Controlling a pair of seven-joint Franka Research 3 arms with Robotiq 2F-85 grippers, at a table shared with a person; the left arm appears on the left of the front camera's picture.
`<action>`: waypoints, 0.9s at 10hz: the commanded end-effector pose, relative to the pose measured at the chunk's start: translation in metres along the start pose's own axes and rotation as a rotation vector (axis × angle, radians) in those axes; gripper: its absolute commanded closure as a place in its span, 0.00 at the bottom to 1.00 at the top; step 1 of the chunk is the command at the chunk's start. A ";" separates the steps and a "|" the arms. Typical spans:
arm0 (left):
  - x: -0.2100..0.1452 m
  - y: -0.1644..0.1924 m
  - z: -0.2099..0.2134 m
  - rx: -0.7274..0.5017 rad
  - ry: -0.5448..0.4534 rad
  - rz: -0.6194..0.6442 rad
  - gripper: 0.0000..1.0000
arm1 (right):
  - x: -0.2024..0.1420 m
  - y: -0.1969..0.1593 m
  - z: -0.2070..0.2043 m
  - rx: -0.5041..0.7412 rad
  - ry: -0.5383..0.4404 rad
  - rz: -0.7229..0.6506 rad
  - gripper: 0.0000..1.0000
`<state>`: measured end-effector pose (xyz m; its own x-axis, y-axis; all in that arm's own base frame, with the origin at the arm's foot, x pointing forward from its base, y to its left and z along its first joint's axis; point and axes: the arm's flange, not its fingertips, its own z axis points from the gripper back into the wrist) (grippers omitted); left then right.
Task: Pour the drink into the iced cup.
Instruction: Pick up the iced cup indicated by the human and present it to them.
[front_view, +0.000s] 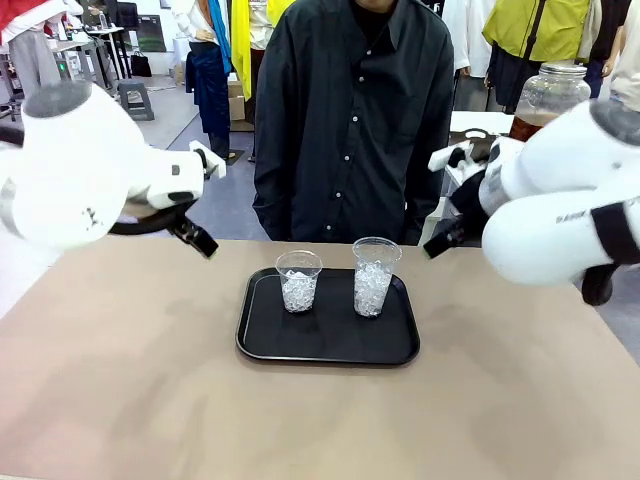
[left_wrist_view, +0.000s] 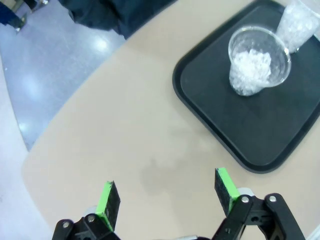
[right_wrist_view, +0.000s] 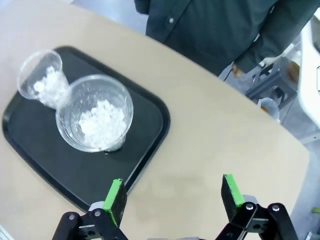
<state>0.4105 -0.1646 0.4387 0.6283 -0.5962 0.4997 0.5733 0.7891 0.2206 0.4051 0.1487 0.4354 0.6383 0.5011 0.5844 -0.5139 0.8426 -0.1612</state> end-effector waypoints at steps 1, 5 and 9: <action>0.024 0.007 0.029 -0.015 -0.004 0.019 0.00 | 0.024 -0.010 0.033 0.079 0.006 -0.045 0.00; 0.047 0.065 0.070 -0.290 -0.067 0.270 0.00 | 0.043 -0.063 0.074 0.416 0.013 -0.247 0.00; 0.035 0.098 0.050 -0.612 -0.057 0.484 0.00 | 0.031 -0.112 0.059 0.755 0.057 -0.473 0.00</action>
<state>0.4483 -0.1071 0.5269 0.8412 -0.2087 0.4988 0.4587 0.7639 -0.4539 0.4284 0.0652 0.5259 0.8688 0.1838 0.4598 -0.4592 0.6466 0.6091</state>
